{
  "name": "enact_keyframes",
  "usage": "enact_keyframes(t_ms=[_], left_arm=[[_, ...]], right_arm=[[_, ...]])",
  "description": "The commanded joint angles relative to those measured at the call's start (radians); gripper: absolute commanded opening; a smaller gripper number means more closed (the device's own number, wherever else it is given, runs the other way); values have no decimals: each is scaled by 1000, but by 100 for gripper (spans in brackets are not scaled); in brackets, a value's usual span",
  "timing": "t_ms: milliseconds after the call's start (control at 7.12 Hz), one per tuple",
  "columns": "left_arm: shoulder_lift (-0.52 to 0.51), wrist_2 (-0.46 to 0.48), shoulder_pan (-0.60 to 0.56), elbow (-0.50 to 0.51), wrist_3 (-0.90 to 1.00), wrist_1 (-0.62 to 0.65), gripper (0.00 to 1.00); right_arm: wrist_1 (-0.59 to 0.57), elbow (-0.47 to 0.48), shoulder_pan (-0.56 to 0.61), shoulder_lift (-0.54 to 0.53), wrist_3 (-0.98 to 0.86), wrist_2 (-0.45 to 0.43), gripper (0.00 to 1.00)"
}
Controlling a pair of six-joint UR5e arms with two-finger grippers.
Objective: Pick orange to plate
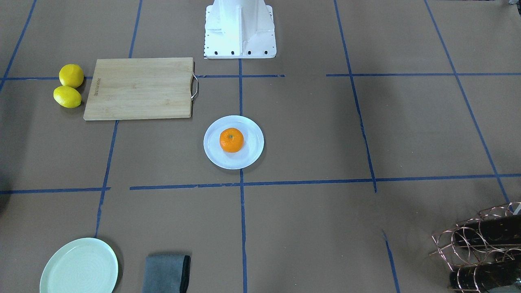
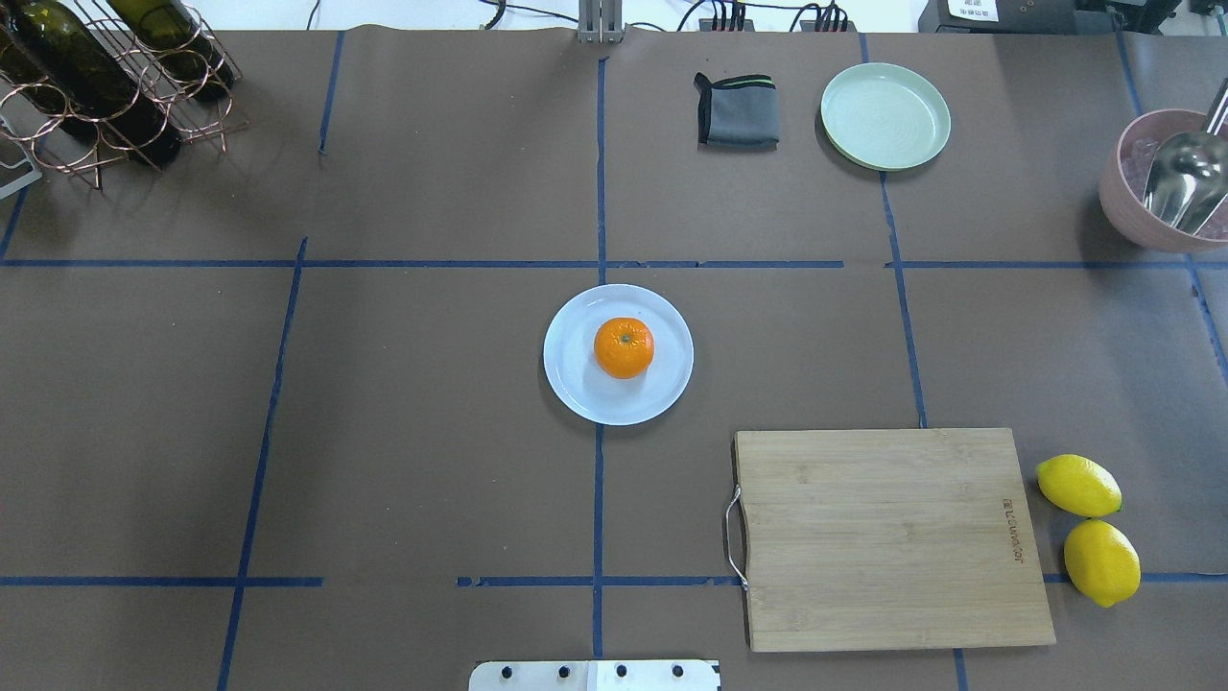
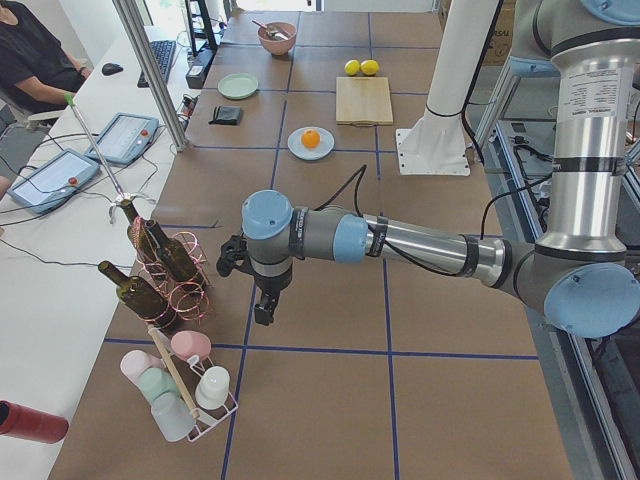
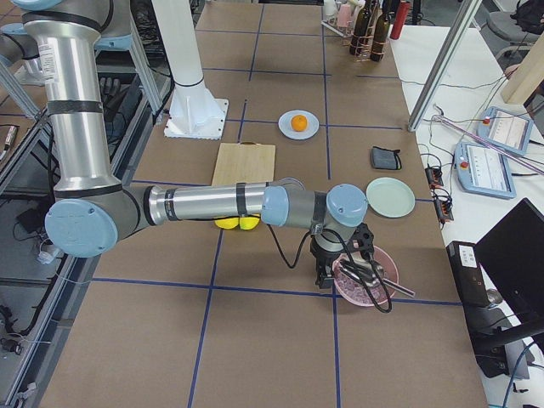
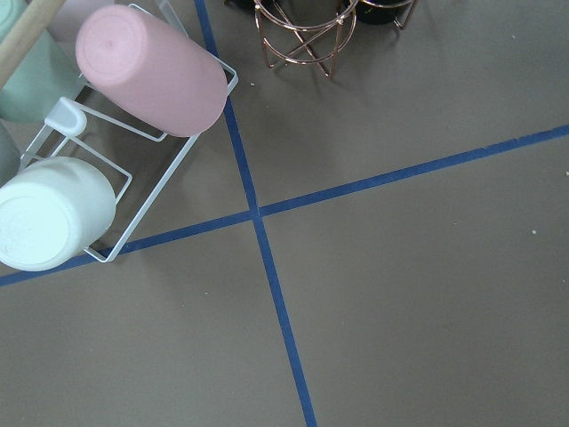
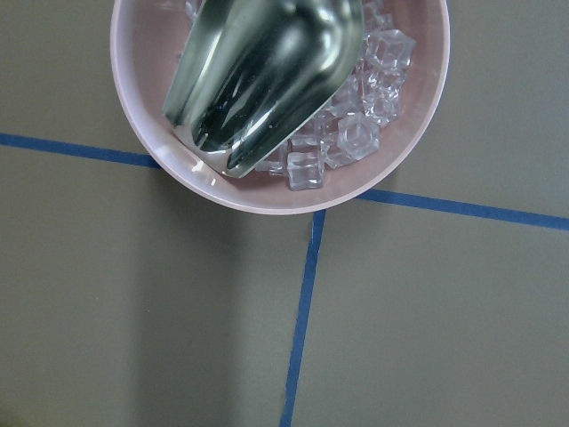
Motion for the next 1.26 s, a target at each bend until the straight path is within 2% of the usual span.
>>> enact_keyframes(t_ms=[0, 842, 1123], left_arm=[[20, -11, -1, 14, -2, 15, 100], [37, -11, -1, 21, 8, -2, 100], [37, -12, -1, 22, 8, -9, 100]], right_arm=[[0, -3, 0, -13, 2, 2, 100], [2, 17, 20, -56, -3, 22, 100], [85, 25, 21, -54, 5, 14, 100]])
